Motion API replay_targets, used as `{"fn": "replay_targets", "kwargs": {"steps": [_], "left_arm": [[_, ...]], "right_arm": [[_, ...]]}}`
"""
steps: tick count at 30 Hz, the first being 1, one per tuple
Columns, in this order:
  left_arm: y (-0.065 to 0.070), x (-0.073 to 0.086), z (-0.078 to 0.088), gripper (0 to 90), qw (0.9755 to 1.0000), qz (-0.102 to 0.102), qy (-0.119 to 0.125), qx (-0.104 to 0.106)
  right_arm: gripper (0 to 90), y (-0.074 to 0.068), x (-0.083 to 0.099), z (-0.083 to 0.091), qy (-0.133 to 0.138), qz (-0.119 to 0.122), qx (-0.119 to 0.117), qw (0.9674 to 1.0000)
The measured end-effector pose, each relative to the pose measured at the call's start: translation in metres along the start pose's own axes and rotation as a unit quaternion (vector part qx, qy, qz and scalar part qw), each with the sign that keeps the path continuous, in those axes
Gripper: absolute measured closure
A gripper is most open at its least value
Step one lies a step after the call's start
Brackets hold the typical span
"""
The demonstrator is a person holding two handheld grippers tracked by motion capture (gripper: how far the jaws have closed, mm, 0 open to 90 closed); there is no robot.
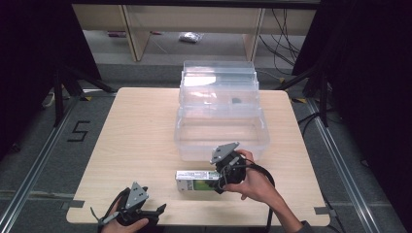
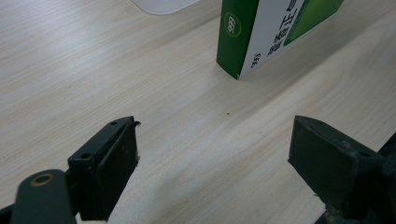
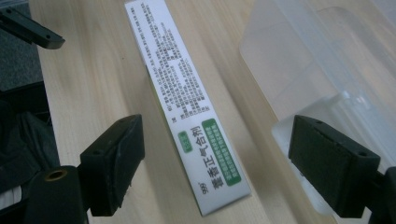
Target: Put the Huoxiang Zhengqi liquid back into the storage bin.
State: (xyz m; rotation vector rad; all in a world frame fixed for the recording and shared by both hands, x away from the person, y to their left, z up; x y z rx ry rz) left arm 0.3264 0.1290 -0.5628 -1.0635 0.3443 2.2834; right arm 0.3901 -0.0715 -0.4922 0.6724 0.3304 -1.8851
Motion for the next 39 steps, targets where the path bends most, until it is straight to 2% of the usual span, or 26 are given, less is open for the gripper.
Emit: {"fn": "replay_targets", "kwargs": {"steps": [2,3,6,9,10,14,16,17,20,22,23,26,27,28,30,32,33,34,35,36,38,39], "left_arm": [[0.001,0.001,0.001,15.0,0.9999,-0.003,-0.007,0.011],[0.001,0.0,0.0,15.0,1.0,-0.001,0.0,0.002],[0.002,0.0,0.001,15.0,1.0,-0.003,-0.002,0.009],[0.001,0.0,0.002,15.0,0.9999,-0.006,-0.005,0.008],[0.001,0.0,0.002,15.0,1.0,-0.001,-0.004,0.007],[0.001,0.0,0.002,15.0,1.0,-0.004,-0.004,0.008],[0.002,0.0,0.002,15.0,0.9999,0.0,-0.001,0.011],[0.001,0.001,0.003,15.0,0.9998,-0.01,-0.009,0.013],[0.002,0.001,0.003,15.0,0.9998,-0.008,-0.008,0.014],[0.0,0.002,0.004,15.0,0.9997,-0.017,-0.014,0.011],[0.003,-0.001,0.002,15.0,0.9999,0.002,0.0,0.013],[0.0,0.003,0.005,15.0,0.9995,-0.022,-0.019,0.014],[0.0,0.002,0.004,15.0,0.9997,-0.017,-0.014,0.012],[0.001,0.0,0.002,15.0,0.9999,-0.004,-0.004,0.01],[0.002,0.0,0.002,15.0,0.9999,0.001,-0.001,0.012],[0.002,0.0,0.002,15.0,0.9999,-0.001,-0.001,0.01],[0.001,0.001,0.004,15.0,0.9998,-0.01,-0.009,0.013],[-0.001,0.003,0.005,15.0,0.9994,-0.024,-0.02,0.011],[-0.002,0.003,0.006,15.0,0.9994,-0.026,-0.022,0.01],[-0.001,0.003,0.006,15.0,0.9994,-0.025,-0.02,0.011],[0.002,0.0,0.004,15.0,0.9999,-0.007,-0.006,0.013],[0.002,0.0,0.003,15.0,0.9999,-0.004,-0.005,0.011]], "right_arm": [[19.6,0.0,-0.001,-0.004,-0.008,0.005,-0.002,0.9999],[20.1,0.0,-0.001,-0.007,-0.01,0.009,-0.007,0.9999],[20.5,-0.001,-0.002,-0.013,-0.02,0.015,-0.011,0.9996],[21.3,-0.003,-0.004,-0.017,-0.027,0.014,-0.014,0.9994],[21.5,-0.003,-0.005,-0.02,-0.031,0.022,-0.017,0.9991],[22.1,-0.005,-0.006,-0.026,-0.048,0.027,-0.021,0.9982],[23.7,-0.008,-0.006,-0.03,-0.059,0.03,-0.03,0.9973],[24.2,-0.009,-0.007,-0.032,-0.064,0.034,-0.029,0.9969],[26.7,-0.011,-0.007,-0.036,-0.078,0.045,-0.038,0.9952],[28.7,-0.012,-0.007,-0.038,-0.086,0.052,-0.044,0.994],[29.5,-0.012,-0.007,-0.039,-0.089,0.053,-0.046,0.9936],[32.6,-0.013,-0.007,-0.042,-0.102,0.055,-0.05,0.992],[32.9,-0.014,-0.007,-0.043,-0.106,0.058,-0.052,0.9913],[33.7,-0.014,-0.008,-0.044,-0.107,0.064,-0.054,0.9907],[35.7,-0.016,-0.008,-0.046,-0.109,0.062,-0.057,0.9904],[36.5,-0.017,-0.004,-0.047,-0.129,0.051,-0.054,0.9889],[37.3,-0.017,-0.005,-0.048,-0.128,0.058,-0.057,0.9885],[38.7,-0.017,-0.003,-0.049,-0.133,0.052,-0.056,0.9882],[39.4,-0.017,-0.003,-0.049,-0.134,0.053,-0.057,0.9879],[40.8,-0.017,-0.003,-0.049,-0.136,0.049,-0.055,0.9879],[43.9,-0.016,-0.003,-0.052,-0.137,0.059,-0.059,0.9871],[45.4,-0.017,-0.001,-0.051,-0.143,0.053,-0.061,0.9864]]}}
Point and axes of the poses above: each handheld gripper's, and its own axes: z roughly backward along the jaws, x roughly out of its underside, y roughly to its right, the point moved 10 cm from there along -z, roughly forward along the jaws
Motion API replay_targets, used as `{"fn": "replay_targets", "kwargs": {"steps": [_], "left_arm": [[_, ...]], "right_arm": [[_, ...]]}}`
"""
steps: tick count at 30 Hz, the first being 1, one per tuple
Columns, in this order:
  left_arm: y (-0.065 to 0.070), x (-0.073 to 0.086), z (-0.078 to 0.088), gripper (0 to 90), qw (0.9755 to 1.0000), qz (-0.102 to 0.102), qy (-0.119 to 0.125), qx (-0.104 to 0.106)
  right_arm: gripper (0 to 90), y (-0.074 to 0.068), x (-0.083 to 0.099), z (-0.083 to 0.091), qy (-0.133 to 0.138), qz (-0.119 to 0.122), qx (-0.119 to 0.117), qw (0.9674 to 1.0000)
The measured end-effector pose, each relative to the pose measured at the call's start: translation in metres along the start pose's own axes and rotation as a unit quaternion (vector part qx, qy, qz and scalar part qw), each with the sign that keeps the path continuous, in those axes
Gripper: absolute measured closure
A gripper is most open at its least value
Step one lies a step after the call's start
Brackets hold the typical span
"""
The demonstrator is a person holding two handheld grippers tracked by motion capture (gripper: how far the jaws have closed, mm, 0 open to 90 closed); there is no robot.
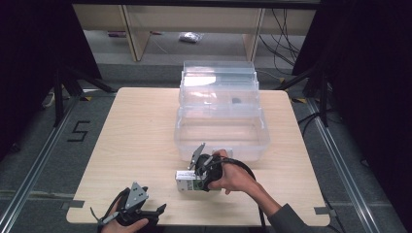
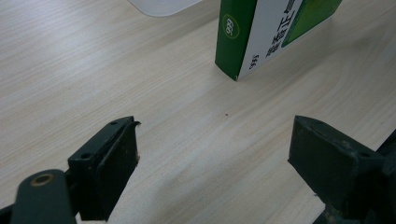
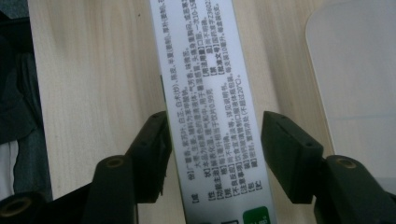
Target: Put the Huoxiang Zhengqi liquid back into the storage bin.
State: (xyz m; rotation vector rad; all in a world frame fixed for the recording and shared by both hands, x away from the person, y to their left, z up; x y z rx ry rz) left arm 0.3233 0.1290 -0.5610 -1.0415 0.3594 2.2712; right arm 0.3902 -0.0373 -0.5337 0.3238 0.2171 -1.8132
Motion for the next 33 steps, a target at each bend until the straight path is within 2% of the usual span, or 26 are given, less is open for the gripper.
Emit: {"fn": "replay_targets", "kwargs": {"steps": [4,5,6,7,8,10,11,12,13,14,15,17,18,19,20,21,22,23,24,28,29,30,31,32,33], "left_arm": [[0.0,0.0,0.001,15.0,1.0,-0.003,-0.002,0.002],[-0.002,0.002,0.002,15.0,0.9998,-0.016,-0.012,0.0],[-0.003,0.003,0.003,15.0,0.9996,-0.022,-0.017,0.0],[0.0,0.0,0.0,15.0,1.0,-0.002,-0.001,0.002],[0.0,0.0,0.001,15.0,1.0,-0.003,-0.002,0.002],[0.0,0.0,0.001,15.0,1.0,-0.003,-0.002,0.002],[-0.002,0.002,0.002,15.1,0.9998,-0.014,-0.01,0.0],[-0.003,0.003,0.003,15.1,0.9996,-0.022,-0.017,0.0],[0.0,0.0,0.001,15.1,1.0,-0.004,-0.003,0.004],[-0.001,0.0,0.001,15.1,1.0,-0.004,-0.003,0.003],[-0.001,0.001,0.001,15.1,1.0,-0.006,-0.004,0.003],[0.0,-0.001,-0.001,15.1,1.0,0.005,0.005,-0.001],[-0.001,-0.001,-0.001,15.2,1.0,0.003,0.005,-0.004],[0.0,-0.001,0.0,15.2,1.0,0.007,0.006,0.001],[-0.002,0.001,0.002,15.2,0.9999,-0.011,-0.008,0.003],[-0.001,0.0,0.001,15.2,1.0,-0.005,-0.003,0.003],[-0.001,0.001,0.001,15.2,1.0,-0.006,-0.004,0.003],[-0.001,0.0,0.001,15.2,1.0,-0.006,-0.004,0.003],[-0.001,0.001,0.001,15.1,1.0,-0.007,-0.004,0.003],[-0.001,0.001,0.001,15.2,1.0,-0.006,-0.004,0.004],[-0.002,0.001,0.002,15.2,0.9999,-0.01,-0.007,0.001],[-0.003,0.001,0.002,15.2,0.9999,-0.013,-0.009,-0.001],[-0.004,0.002,0.003,15.2,0.9996,-0.022,-0.016,0.0],[-0.003,0.002,0.003,15.1,0.9998,-0.017,-0.013,0.001],[-0.001,0.0,0.001,15.1,1.0,-0.004,-0.002,0.002]], "right_arm": [[49.9,0.0,0.001,-0.002,-0.009,0.009,-0.001,0.9999],[54.0,0.0,0.002,-0.003,-0.014,0.013,-0.003,0.9998],[56.9,-0.001,0.002,-0.004,-0.015,0.027,-0.01,0.9995],[59.8,-0.002,0.004,-0.004,-0.024,0.03,-0.017,0.9991],[61.0,-0.003,0.005,-0.003,-0.028,0.025,-0.017,0.9991],[63.8,-0.003,0.006,-0.002,-0.032,0.035,-0.017,0.9987],[64.2,0.001,0.007,-0.001,-0.04,0.049,-0.003,0.998],[64.5,0.004,0.008,-0.001,-0.045,0.072,-0.002,0.9964],[64.7,0.004,0.006,-0.002,-0.036,0.081,-0.002,0.996],[64.8,0.001,0.009,0.0,-0.046,0.065,-0.002,0.9968],[64.9,0.002,0.008,0.0,-0.04,0.077,-0.003,0.9962],[65.0,0.002,0.008,0.003,-0.042,0.077,0.003,0.9962],[64.9,0.0,0.01,0.006,-0.049,0.064,0.0,0.9967],[64.9,0.002,0.008,0.007,-0.041,0.079,0.001,0.996],[65.0,-0.001,0.01,0.01,-0.048,0.063,-0.001,0.9969],[65.0,0.004,0.006,0.01,-0.032,0.097,0.001,0.9948],[65.0,0.002,0.008,0.013,-0.042,0.086,0.0,0.9954],[65.0,0.003,0.008,0.015,-0.037,0.09,0.0,0.9952],[65.0,0.002,0.01,0.018,-0.044,0.08,-0.002,0.9958],[65.0,0.004,0.012,0.029,-0.042,0.078,-0.002,0.9961],[65.0,0.007,0.012,0.03,-0.043,0.095,-0.002,0.9945],[65.0,0.005,0.013,0.033,-0.046,0.075,-0.001,0.9961],[65.0,0.006,0.014,0.036,-0.045,0.076,-0.001,0.9961],[65.0,0.007,0.013,0.038,-0.041,0.079,-0.003,0.996],[65.0,0.005,0.014,0.04,-0.043,0.069,-0.005,0.9967]]}}
Point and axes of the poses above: each handheld gripper's, and its own axes: z roughly backward along the jaws, x roughly out of its underside, y roughly to its right, the point moved 10 cm from there along -z, roughly forward along the jaws
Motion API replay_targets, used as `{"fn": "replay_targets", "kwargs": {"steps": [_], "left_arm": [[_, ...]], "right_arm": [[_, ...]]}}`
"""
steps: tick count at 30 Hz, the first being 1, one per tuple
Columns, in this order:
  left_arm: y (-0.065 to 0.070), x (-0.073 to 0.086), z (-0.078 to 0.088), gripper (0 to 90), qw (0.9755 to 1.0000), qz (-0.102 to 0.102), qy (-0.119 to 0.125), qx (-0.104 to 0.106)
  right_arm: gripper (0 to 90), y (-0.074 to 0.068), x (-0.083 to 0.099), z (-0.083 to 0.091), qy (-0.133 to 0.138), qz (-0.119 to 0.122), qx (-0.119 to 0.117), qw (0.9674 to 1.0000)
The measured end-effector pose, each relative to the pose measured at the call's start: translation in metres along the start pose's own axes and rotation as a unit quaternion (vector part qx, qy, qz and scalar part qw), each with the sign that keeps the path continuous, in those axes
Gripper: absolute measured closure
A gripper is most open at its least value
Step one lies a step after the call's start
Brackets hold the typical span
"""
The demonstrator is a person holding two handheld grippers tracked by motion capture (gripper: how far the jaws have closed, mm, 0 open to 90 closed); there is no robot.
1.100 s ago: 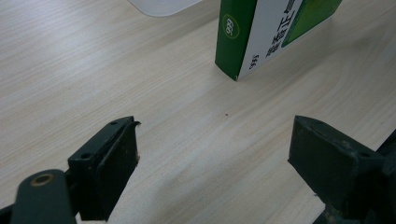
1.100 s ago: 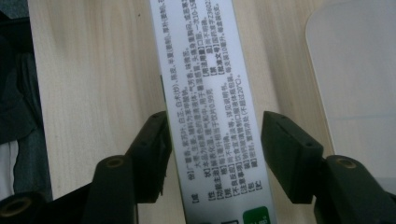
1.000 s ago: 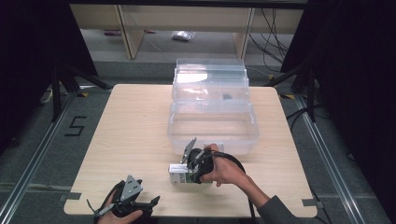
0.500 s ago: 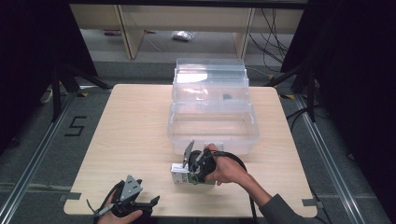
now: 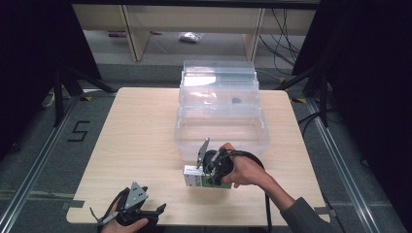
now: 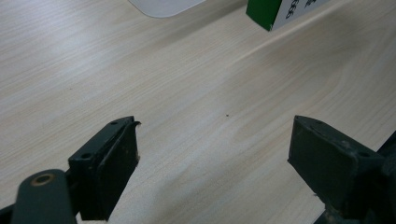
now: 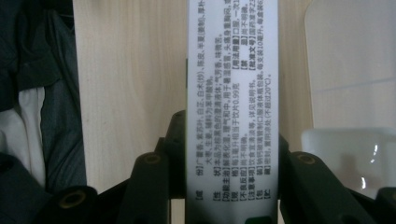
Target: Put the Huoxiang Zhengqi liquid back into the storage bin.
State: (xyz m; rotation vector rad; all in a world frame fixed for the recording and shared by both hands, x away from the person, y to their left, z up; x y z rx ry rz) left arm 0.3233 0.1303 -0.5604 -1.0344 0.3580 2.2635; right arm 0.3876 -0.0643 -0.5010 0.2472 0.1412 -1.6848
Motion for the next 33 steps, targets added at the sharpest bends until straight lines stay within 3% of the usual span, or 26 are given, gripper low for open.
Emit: {"fn": "replay_targets", "kwargs": {"steps": [1,5,6,7,8,9,10,11,13,14,18,19,21,23,26,27,28,32,33], "left_arm": [[0.0,0.001,0.0,15.2,1.0,-0.002,-0.003,0.001],[0.0,0.0,0.0,15.2,1.0,-0.002,-0.002,0.001],[0.001,-0.001,-0.001,15.2,0.9999,0.008,0.006,-0.001],[-0.001,0.001,0.0,15.1,1.0,-0.004,-0.006,0.0],[-0.001,0.001,0.0,15.2,1.0,-0.002,-0.005,0.0],[-0.001,0.001,0.0,15.2,1.0,-0.003,-0.006,0.0],[-0.001,0.001,0.0,15.2,1.0,-0.003,-0.006,0.0],[0.0,-0.001,-0.002,15.2,0.9999,0.015,0.008,-0.003],[0.0,-0.001,-0.002,15.2,0.9999,0.012,0.006,-0.002],[-0.001,0.001,0.0,15.1,1.0,-0.006,-0.007,0.0],[-0.001,0.001,0.0,15.2,1.0,-0.004,-0.005,0.001],[0.002,-0.002,-0.002,15.2,0.9998,0.015,0.01,0.0],[-0.001,0.001,0.0,15.2,1.0,-0.004,-0.005,0.0],[0.0,-0.001,-0.002,15.1,0.9999,0.01,0.004,-0.004],[-0.001,0.0,-0.002,15.2,0.9999,0.012,0.003,-0.004],[-0.001,0.0,-0.002,15.1,0.9999,0.011,0.004,-0.007],[-0.001,0.0,-0.002,15.2,0.9999,0.011,0.003,-0.004],[-0.001,0.0,-0.002,15.1,0.9999,0.014,0.005,-0.007],[-0.002,0.002,-0.001,15.2,1.0,0.0,-0.007,-0.004]], "right_arm": [[65.0,0.003,0.0,0.003,0.001,0.015,0.003,0.9999],[65.0,0.003,0.002,0.013,0.008,0.006,-0.002,1.0],[65.0,0.003,0.003,0.016,0.008,0.004,-0.001,1.0],[65.0,0.003,0.004,0.019,0.009,-0.002,-0.003,1.0],[65.0,0.007,0.004,0.022,0.015,0.015,-0.003,0.9998],[65.0,0.005,0.006,0.025,0.008,-0.009,0.0,0.9999],[65.0,0.008,0.007,0.028,0.009,-0.002,0.001,1.0],[65.0,0.008,0.007,0.03,0.011,-0.004,0.0,0.9999],[65.0,0.011,0.009,0.035,0.012,0.001,0.002,0.9999],[65.0,0.011,0.01,0.039,0.011,-0.004,0.004,0.9999],[65.0,0.011,0.012,0.052,0.019,-0.022,0.004,0.9996],[65.0,0.012,0.014,0.055,0.016,-0.028,0.006,0.9995],[65.0,0.015,0.018,0.062,0.017,-0.03,0.011,0.9993],[65.0,0.018,0.02,0.067,0.019,-0.034,0.013,0.9992],[65.0,0.026,0.024,0.074,0.03,-0.025,0.009,0.9992],[65.0,0.026,0.026,0.076,0.028,-0.041,0.01,0.9987],[65.0,0.029,0.027,0.078,0.029,-0.031,0.012,0.999],[64.9,0.034,0.031,0.087,0.03,-0.031,0.013,0.999],[64.9,0.034,0.032,0.089,0.029,-0.041,0.013,0.9986]]}}
Point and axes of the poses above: each handheld gripper's, and its own axes: z roughly backward along the jaws, x roughly out of its underside, y roughly to its right, the point moved 10 cm from there along -z, roughly forward along the jaws
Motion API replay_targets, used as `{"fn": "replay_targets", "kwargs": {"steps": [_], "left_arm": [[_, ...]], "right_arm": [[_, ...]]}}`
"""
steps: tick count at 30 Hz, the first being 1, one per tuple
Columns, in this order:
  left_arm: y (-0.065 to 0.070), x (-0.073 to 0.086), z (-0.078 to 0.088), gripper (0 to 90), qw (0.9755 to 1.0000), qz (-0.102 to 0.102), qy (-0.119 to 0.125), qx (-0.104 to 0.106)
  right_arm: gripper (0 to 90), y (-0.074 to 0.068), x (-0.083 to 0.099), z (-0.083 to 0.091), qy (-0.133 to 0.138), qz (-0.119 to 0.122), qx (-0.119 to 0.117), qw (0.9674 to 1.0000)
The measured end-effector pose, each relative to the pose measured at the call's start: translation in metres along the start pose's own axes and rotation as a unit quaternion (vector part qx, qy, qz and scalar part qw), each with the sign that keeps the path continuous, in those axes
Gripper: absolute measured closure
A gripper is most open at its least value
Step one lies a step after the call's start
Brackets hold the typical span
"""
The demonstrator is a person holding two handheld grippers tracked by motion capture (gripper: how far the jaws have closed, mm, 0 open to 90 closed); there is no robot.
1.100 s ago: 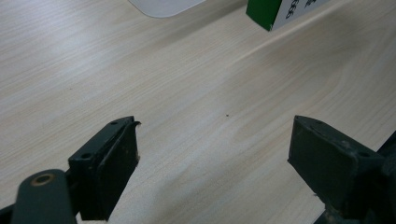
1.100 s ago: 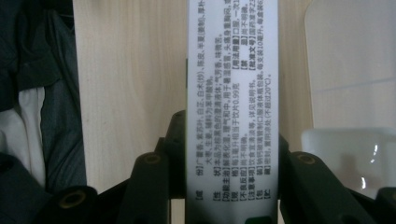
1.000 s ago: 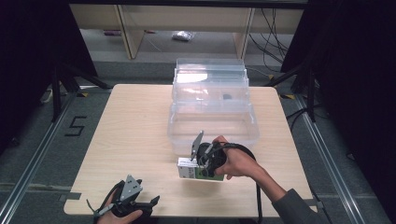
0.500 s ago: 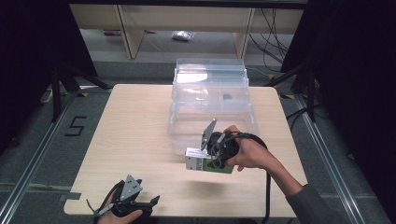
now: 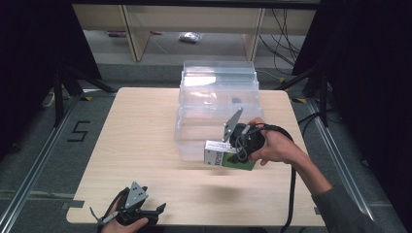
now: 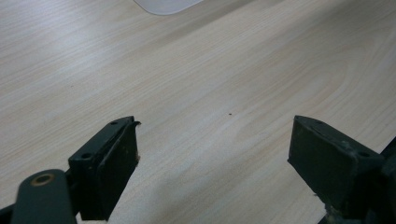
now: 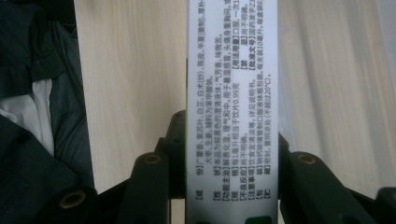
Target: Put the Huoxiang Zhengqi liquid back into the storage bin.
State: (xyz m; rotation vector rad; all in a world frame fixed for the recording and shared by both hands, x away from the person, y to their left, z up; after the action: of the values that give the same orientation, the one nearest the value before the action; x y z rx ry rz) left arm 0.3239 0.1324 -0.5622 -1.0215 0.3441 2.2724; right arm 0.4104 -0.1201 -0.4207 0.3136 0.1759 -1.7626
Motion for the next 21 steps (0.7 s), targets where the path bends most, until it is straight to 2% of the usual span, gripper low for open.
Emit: {"fn": "replay_targets", "kwargs": {"steps": [3,4,5,6,7,8,10,12,13,15,16,18,19,20,21], "left_arm": [[0.001,0.0,-0.001,15.1,1.0,0.003,0.003,0.002],[0.001,-0.001,0.0,15.2,1.0,0.005,0.004,0.0],[0.0,0.0,0.0,15.2,1.0,-0.001,-0.001,-0.001],[-0.002,0.001,0.001,15.1,0.9999,-0.011,-0.008,-0.001],[-0.001,0.001,0.001,15.2,0.9999,-0.009,-0.006,-0.001],[-0.002,0.001,0.001,15.2,0.9999,-0.01,-0.007,-0.001],[0.001,-0.001,-0.001,15.2,0.9999,0.007,0.009,0.002],[0.001,-0.001,-0.001,15.2,0.9999,0.006,0.009,0.003],[0.001,-0.002,-0.001,15.1,0.9999,0.009,0.012,0.002],[0.001,-0.002,-0.001,15.2,0.9999,0.009,0.01,0.004],[-0.002,0.001,0.001,15.1,0.9999,-0.011,-0.005,0.002],[0.002,-0.003,-0.002,15.2,0.9997,0.017,0.018,0.003],[0.001,-0.002,-0.001,15.1,0.9999,0.011,0.012,0.003],[0.001,-0.002,-0.001,15.2,0.9999,0.01,0.011,0.003],[0.001,-0.003,-0.002,15.1,0.9998,0.015,0.015,0.001]], "right_arm": [[65.0,0.005,0.001,0.007,0.0,0.009,0.001,1.0],[65.0,0.009,0.0,0.007,0.002,0.021,0.002,0.9998],[65.0,0.01,0.002,0.01,-0.004,0.003,0.006,1.0],[65.0,0.014,0.001,0.01,-0.001,0.02,0.006,0.9998],[65.0,0.014,0.002,0.011,-0.004,0.013,0.005,0.9999],[65.0,0.017,0.002,0.012,-0.004,0.019,0.004,0.9998],[65.0,0.021,0.004,0.015,-0.006,0.004,0.009,0.9999],[65.0,0.027,0.005,0.017,-0.005,0.005,0.011,0.9999],[65.0,0.031,0.005,0.017,-0.003,0.013,0.01,0.9999],[65.0,0.035,0.006,0.019,-0.005,0.006,0.012,0.9999],[64.9,0.037,0.007,0.02,-0.008,-0.001,0.016,0.9998],[65.0,0.042,0.007,0.022,-0.009,-0.001,0.016,0.9998],[65.0,0.044,0.007,0.022,-0.009,-0.002,0.018,0.9998],[65.0,0.048,0.005,0.022,-0.004,0.017,0.019,0.9997],[65.0,0.049,0.007,0.023,-0.008,0.0,0.02,0.9998]]}}
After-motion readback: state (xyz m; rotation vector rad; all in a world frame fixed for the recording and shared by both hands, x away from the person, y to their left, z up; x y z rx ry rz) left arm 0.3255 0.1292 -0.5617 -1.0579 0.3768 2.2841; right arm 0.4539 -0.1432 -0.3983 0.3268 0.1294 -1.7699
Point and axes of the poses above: each handheld gripper's, and its own axes: z roughly backward along the jaws, x roughly out of its underside, y roughly to its right, the point moved 10 cm from there along -z, roughly forward along the jaws
